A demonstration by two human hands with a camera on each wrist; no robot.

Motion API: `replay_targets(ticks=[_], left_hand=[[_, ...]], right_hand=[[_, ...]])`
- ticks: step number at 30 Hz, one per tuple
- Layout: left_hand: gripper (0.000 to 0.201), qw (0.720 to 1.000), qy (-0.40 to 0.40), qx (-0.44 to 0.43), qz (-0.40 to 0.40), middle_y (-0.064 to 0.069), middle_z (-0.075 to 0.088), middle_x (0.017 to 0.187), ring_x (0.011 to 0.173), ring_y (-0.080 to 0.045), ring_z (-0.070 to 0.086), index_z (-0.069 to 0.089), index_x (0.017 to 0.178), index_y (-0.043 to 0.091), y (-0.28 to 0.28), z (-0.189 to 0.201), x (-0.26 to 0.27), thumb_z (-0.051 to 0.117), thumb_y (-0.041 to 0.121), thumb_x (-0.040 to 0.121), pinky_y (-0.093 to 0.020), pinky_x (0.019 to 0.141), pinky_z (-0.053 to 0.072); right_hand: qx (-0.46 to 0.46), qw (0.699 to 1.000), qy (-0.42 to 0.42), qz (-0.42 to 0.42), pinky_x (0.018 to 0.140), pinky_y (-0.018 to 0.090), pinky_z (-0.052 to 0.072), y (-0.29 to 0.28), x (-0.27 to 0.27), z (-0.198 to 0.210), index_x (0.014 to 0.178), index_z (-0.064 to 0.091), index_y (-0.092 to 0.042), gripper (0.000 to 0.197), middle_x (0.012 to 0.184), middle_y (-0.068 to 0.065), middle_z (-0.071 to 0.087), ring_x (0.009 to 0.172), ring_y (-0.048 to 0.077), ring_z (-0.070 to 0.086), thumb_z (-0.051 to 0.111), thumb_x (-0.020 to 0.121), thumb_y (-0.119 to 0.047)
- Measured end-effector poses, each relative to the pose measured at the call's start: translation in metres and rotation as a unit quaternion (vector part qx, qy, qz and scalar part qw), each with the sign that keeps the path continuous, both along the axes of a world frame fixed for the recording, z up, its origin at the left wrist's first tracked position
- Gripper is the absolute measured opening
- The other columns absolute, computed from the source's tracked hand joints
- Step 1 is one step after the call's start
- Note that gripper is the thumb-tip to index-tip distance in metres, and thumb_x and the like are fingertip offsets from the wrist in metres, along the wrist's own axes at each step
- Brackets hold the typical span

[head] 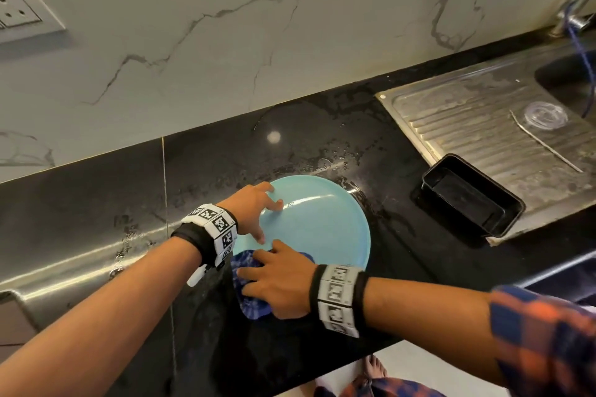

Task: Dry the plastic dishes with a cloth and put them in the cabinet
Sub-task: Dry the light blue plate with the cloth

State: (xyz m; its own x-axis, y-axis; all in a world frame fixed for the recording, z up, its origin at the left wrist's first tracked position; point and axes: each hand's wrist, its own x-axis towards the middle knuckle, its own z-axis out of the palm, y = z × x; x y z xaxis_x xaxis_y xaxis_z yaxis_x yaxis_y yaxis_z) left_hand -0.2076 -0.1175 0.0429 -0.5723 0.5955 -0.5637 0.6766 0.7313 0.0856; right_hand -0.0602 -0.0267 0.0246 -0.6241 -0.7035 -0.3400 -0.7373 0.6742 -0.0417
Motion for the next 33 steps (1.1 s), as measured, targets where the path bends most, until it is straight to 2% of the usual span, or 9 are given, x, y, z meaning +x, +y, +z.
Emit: replay_targets(ticks=[3,7,12,14,18,23,25,29,33], left_hand=[[0.085,1.0,-0.003,0.005,0.01,0.002,0.017,0.162,0.144,-0.028,0.027,0.04,0.149,0.035,-0.003,-0.001,0.001,0.084,0.03,0.077,-0.04,0.117,0.03],[0.088,1.0,-0.015,0.015,0.021,0.003,0.014,0.163,0.146,-0.028,0.024,0.038,0.149,0.037,-0.007,-0.004,0.001,0.086,0.031,0.075,-0.042,0.119,0.028],[0.087,0.999,-0.024,0.021,0.027,0.002,0.015,0.162,0.145,-0.028,0.026,0.041,0.148,0.035,-0.007,-0.005,0.001,0.086,0.028,0.074,-0.041,0.117,0.029],[0.087,0.999,-0.023,0.021,0.025,0.001,0.017,0.162,0.144,-0.027,0.027,0.043,0.147,0.035,-0.006,-0.004,0.001,0.087,0.027,0.073,-0.039,0.117,0.029],[0.087,0.999,-0.019,0.018,0.027,0.0,0.018,0.162,0.144,-0.027,0.028,0.043,0.147,0.034,-0.004,-0.004,0.003,0.087,0.026,0.073,-0.039,0.116,0.029],[0.086,0.999,-0.019,0.018,0.03,0.002,0.017,0.162,0.144,-0.027,0.027,0.042,0.148,0.035,-0.004,-0.003,0.004,0.086,0.025,0.074,-0.04,0.117,0.029],[0.086,0.999,-0.016,0.02,0.031,0.001,0.017,0.162,0.145,-0.027,0.027,0.042,0.148,0.034,-0.005,-0.003,0.004,0.086,0.025,0.075,-0.039,0.117,0.028],[0.086,0.999,-0.018,0.03,0.031,0.001,0.016,0.163,0.146,-0.026,0.025,0.04,0.149,0.035,-0.008,-0.006,0.004,0.085,0.024,0.076,-0.038,0.118,0.026],[0.087,0.999,-0.018,0.032,0.035,0.001,0.017,0.163,0.147,-0.026,0.024,0.041,0.148,0.035,-0.009,-0.007,0.005,0.086,0.023,0.075,-0.039,0.119,0.025]], right_hand=[[0.031,0.999,0.021,0.016,0.11,0.057,0.024,-0.022,-0.008,0.007,0.128,0.063,-0.032,0.039,0.139,-0.005,0.057,0.128,0.029,0.046,0.058,0.091,-0.042],[-0.013,1.0,0.012,0.021,0.084,0.041,0.036,0.006,0.009,0.005,0.12,0.064,-0.033,0.036,0.133,-0.009,0.058,0.117,0.028,0.051,0.064,0.085,-0.038],[-0.079,0.996,-0.027,0.032,0.082,0.038,0.039,0.086,0.048,-0.012,0.121,0.061,-0.039,0.05,0.145,-0.018,0.047,0.122,0.026,0.048,0.068,0.072,-0.034],[-0.096,0.995,-0.029,-0.007,0.084,0.035,0.038,0.124,0.054,-0.017,0.124,0.06,-0.042,0.055,0.146,-0.021,0.047,0.125,0.021,0.047,0.068,0.071,-0.032],[-0.127,0.975,-0.045,-0.177,0.087,0.031,0.04,0.174,0.043,-0.013,0.127,0.061,-0.044,0.06,0.144,-0.026,0.049,0.126,0.012,0.05,0.06,0.07,-0.026],[-0.12,0.939,-0.018,-0.321,0.098,0.037,0.042,0.163,0.017,-0.004,0.133,0.057,-0.044,0.063,0.148,-0.021,0.046,0.125,0.017,0.05,0.056,0.071,-0.031],[-0.105,0.947,0.002,-0.304,0.096,0.038,0.043,0.142,0.02,-0.009,0.134,0.057,-0.041,0.064,0.149,-0.016,0.048,0.124,0.022,0.053,0.054,0.071,-0.034],[-0.117,0.976,-0.015,-0.18,0.088,0.043,0.043,0.107,0.051,-0.016,0.135,0.055,-0.037,0.061,0.149,-0.01,0.049,0.123,0.029,0.053,0.054,0.074,-0.036],[-0.117,0.973,-0.04,-0.195,0.087,0.04,0.046,0.116,0.044,-0.01,0.135,0.054,-0.042,0.061,0.148,-0.013,0.049,0.121,0.025,0.054,0.051,0.073,-0.042]])
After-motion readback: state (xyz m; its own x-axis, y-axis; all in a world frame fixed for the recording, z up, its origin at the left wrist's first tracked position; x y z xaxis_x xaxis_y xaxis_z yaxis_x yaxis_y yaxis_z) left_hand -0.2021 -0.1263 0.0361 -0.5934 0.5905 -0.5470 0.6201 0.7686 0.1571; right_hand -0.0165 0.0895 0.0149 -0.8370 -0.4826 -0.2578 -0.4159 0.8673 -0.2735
